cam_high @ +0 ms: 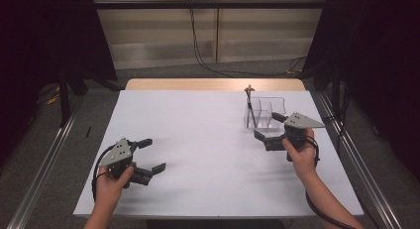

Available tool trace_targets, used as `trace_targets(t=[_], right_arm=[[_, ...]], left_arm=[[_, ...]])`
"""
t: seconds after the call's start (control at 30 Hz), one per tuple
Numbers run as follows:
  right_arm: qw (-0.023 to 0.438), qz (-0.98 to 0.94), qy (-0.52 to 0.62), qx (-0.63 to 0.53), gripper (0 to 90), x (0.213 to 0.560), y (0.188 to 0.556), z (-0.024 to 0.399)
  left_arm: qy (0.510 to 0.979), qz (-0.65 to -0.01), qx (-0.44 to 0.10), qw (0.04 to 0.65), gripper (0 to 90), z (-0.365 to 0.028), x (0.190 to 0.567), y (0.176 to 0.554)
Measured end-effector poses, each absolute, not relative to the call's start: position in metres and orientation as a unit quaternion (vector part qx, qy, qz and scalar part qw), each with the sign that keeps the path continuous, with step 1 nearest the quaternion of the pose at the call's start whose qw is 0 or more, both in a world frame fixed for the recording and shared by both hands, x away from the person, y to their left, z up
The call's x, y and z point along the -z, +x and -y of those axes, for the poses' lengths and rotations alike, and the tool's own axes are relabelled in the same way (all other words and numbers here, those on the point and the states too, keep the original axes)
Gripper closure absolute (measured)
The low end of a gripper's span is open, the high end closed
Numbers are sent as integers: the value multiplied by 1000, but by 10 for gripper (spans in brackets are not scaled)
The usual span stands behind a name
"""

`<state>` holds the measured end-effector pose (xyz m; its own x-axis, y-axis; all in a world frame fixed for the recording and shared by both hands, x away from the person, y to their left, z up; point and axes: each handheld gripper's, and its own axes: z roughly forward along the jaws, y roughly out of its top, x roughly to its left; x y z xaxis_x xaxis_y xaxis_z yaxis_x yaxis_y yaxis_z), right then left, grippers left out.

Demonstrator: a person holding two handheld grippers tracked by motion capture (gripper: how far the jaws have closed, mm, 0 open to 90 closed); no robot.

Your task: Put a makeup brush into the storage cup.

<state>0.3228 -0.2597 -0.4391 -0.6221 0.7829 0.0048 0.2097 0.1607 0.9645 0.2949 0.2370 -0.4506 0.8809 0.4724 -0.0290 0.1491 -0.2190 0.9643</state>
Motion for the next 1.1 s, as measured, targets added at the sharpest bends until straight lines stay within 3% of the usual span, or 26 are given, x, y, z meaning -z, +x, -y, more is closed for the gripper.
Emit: trace_targets(t=[1.1], right_arm=[[258, -719, 350, -542, 20, 443, 297, 272]], left_arm=[[767, -203, -139, 592, 27, -238, 450, 295]])
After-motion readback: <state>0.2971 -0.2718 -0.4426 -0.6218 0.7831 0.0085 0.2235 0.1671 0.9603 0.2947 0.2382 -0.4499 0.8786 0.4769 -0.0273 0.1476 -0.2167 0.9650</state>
